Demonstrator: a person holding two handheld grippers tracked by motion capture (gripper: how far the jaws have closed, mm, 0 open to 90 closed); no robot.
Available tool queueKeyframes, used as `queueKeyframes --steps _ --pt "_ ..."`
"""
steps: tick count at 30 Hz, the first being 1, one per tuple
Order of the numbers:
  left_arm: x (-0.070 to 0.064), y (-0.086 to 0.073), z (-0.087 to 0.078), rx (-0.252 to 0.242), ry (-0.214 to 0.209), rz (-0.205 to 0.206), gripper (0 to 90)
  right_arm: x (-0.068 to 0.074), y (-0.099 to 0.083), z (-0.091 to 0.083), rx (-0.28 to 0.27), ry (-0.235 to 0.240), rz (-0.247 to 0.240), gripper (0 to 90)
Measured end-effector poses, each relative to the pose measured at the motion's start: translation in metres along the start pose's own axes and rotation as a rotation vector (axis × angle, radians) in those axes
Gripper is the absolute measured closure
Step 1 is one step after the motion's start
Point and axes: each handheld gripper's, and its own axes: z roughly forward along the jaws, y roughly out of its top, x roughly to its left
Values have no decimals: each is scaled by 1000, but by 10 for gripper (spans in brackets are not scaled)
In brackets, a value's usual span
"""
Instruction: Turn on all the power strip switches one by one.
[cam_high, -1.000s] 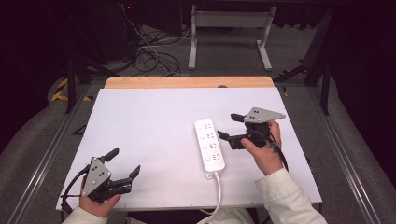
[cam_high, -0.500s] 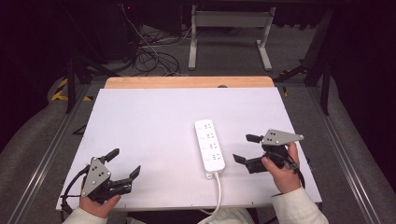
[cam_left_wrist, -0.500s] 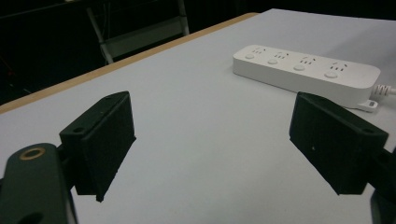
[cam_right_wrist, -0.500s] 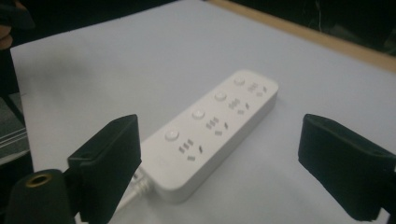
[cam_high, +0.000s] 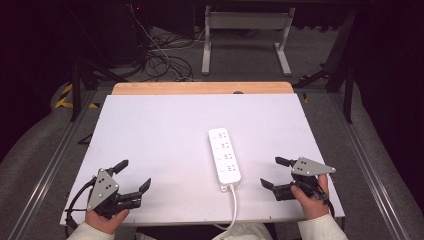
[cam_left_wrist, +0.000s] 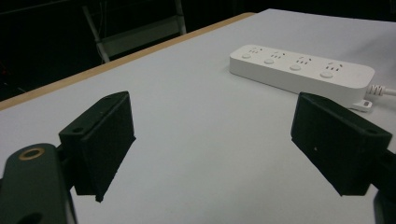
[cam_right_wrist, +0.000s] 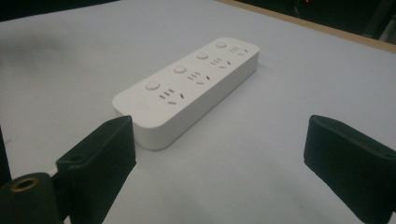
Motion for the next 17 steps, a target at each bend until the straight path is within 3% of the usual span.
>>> queueKeyframes --steps 3,8,11,14,15,17 --pt "0 -1 0 1 3 3 135 -1 -9 1 50 -31 -18 90" --pt "1 -1 0 -1 16 23 132 -1 -20 4 83 -38 -14 72" --pt "0 -2 0 1 17 19 131 -1 -22 7 98 -57 14 71" --pt "1 -2 1 14 14 19 131 -3 -23 9 109 -75 100 74" --pt "1 -2 2 19 6 6 131 -3 -23 9 108 -75 110 71" --pt "2 -2 3 33 -12 -6 134 -2 -22 9 116 -90 71 72"
